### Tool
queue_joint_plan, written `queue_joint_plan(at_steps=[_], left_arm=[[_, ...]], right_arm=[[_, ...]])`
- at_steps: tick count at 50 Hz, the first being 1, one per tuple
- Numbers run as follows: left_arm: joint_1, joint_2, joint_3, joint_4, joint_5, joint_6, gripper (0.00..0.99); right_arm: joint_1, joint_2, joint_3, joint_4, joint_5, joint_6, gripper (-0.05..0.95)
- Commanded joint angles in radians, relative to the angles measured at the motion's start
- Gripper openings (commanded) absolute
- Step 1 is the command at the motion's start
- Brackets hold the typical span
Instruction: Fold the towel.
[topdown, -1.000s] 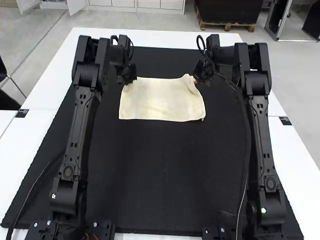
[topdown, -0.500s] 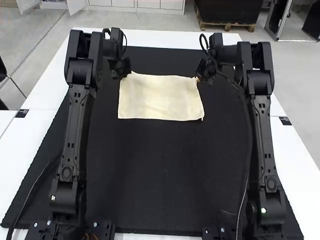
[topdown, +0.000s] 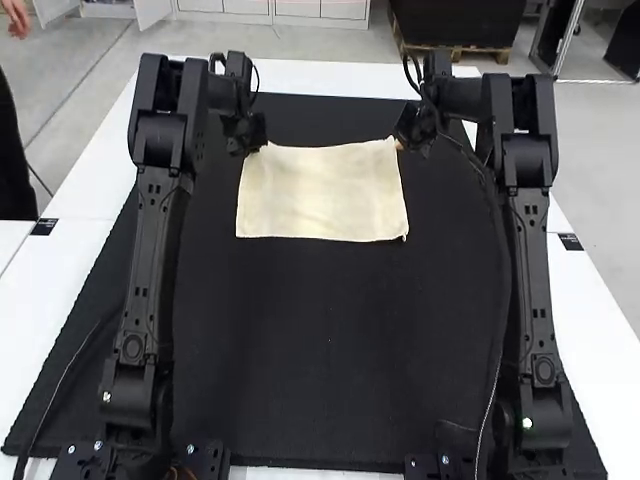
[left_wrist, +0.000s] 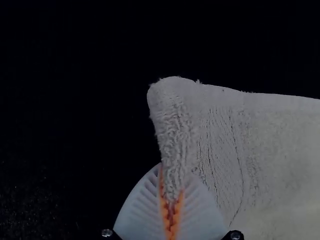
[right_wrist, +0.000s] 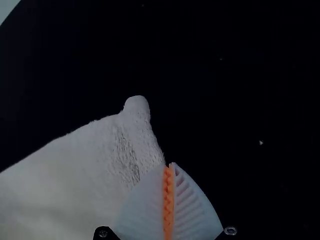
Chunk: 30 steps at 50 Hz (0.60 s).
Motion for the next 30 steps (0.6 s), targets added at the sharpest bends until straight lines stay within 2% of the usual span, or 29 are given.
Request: queue_joint_plan(at_steps=[1,30], left_arm=[[-0.007,-0.073,-0.008,-0.002,0.028,-0.005,0.018],[-0.017,-0.185,-0.127,-0.033,0.033,-0.005,0.018]], right_arm=[[-0.022,-0.091,-0.014,0.005,0.012,-0.012,-0.01],[-0.022,-0.183,-0.130,-0.012,0.014,-0.023,-0.01]])
